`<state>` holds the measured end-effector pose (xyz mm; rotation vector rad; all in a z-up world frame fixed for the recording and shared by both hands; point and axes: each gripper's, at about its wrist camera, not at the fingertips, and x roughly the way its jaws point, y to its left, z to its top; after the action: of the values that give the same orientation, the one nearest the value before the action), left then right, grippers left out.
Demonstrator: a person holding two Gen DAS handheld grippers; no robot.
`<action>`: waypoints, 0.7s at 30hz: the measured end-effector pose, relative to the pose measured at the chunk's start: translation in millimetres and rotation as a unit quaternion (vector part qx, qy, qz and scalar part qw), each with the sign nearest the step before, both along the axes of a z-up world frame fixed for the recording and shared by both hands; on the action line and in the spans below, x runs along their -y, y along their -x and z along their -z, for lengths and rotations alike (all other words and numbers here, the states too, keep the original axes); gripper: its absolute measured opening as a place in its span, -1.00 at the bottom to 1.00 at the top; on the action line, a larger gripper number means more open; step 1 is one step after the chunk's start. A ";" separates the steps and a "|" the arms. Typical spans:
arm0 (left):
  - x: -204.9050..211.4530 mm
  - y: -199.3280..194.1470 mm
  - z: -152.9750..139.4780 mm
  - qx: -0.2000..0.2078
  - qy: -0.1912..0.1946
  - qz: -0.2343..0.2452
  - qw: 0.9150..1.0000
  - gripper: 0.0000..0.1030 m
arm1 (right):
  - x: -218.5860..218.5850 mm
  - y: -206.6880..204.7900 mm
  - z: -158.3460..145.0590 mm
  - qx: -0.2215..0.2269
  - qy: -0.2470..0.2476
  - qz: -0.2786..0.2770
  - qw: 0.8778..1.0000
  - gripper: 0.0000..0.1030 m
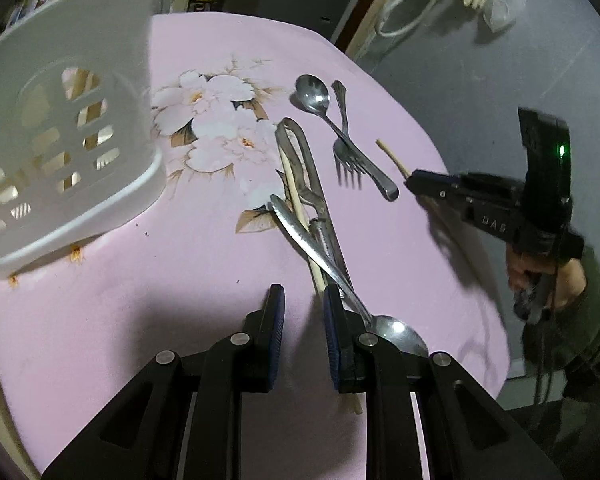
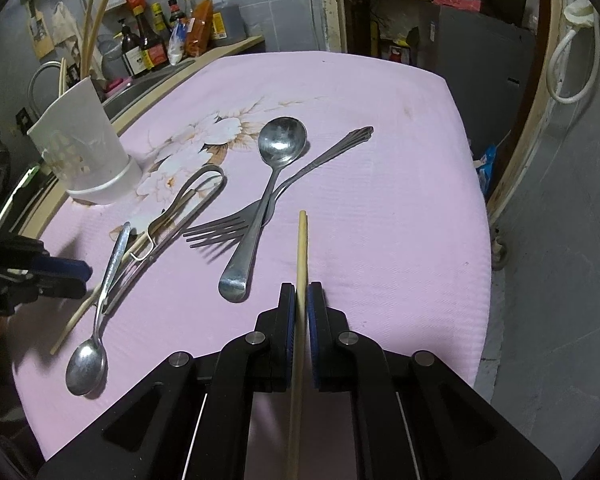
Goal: Organize utensils
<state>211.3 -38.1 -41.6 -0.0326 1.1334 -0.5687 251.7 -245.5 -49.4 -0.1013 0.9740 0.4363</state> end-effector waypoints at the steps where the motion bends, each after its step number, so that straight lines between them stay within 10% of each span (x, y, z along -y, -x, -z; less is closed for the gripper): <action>1: 3.8 -0.3 0.5 0.000 -0.011 0.002 1.000 -0.69 | -0.5 0.5 -0.1 0.000 0.002 -0.001 1.000 -0.91; 12: 38.4 -22.2 9.1 0.002 -0.111 0.042 0.993 -0.69 | -14.6 -4.6 -0.7 0.003 0.039 -0.020 0.999 -0.91; 21: 32.0 -47.2 15.1 -0.008 -0.079 0.018 0.997 -0.88 | -17.1 -16.2 0.3 -0.011 0.040 -0.025 0.999 -0.91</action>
<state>258.5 -70.1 -56.7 0.1202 1.1926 -0.5101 267.9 -228.4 -49.7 -0.1931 1.0125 0.4448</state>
